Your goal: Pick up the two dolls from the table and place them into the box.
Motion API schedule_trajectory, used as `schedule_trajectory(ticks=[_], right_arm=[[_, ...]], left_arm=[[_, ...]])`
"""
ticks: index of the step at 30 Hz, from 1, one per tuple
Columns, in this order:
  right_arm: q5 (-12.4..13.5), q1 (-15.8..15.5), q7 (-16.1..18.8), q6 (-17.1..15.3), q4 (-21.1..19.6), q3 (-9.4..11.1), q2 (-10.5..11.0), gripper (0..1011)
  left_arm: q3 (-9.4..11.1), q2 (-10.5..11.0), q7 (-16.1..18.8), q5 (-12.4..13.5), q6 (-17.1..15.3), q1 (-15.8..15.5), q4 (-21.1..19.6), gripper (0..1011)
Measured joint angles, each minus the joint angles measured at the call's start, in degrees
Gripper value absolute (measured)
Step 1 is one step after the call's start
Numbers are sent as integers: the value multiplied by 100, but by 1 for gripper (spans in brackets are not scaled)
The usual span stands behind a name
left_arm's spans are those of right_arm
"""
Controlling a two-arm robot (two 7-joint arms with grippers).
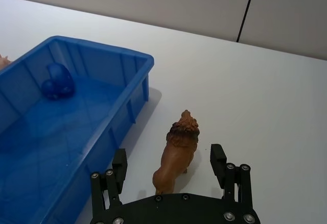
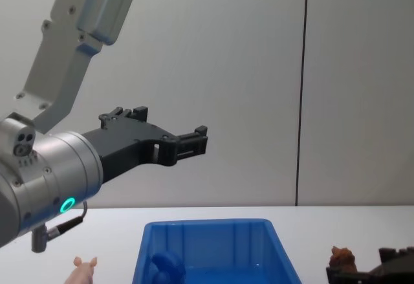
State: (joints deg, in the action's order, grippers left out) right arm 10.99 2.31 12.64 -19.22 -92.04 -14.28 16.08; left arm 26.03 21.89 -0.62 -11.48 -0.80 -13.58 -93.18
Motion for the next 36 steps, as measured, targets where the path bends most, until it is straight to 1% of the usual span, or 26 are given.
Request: schedule_trajectory(ticks=[10, 20, 28, 29, 30, 33, 34, 36], right_arm=[[-132, 239, 79, -38, 470, -82, -173, 1001], [-214, 328, -4, -56, 738, -134, -271, 1001], [-247, 356, -47, -56, 875, -160, -313, 998], [-252, 360, -53, -56, 894, -163, -318, 983], [-255, 362, -56, -56, 901, -164, -321, 941], [-263, 366, -67, -56, 930, -169, -330, 901], [-264, 367, -69, -56, 936, -170, -331, 854], [-267, 369, -74, -56, 947, -173, -335, 815]], left_arm=[[0, 0, 0, 0, 0, 0, 0, 1001], [0, 0, 0, 0, 0, 0, 0, 1001], [0, 0, 0, 0, 0, 0, 0, 1001], [0, 0, 0, 0, 0, 0, 0, 1001], [0, 0, 0, 0, 0, 0, 0, 1001], [0, 0, 0, 0, 0, 0, 0, 1001], [0, 0, 0, 0, 0, 0, 0, 1001], [0, 0, 0, 0, 0, 0, 0, 1001]])
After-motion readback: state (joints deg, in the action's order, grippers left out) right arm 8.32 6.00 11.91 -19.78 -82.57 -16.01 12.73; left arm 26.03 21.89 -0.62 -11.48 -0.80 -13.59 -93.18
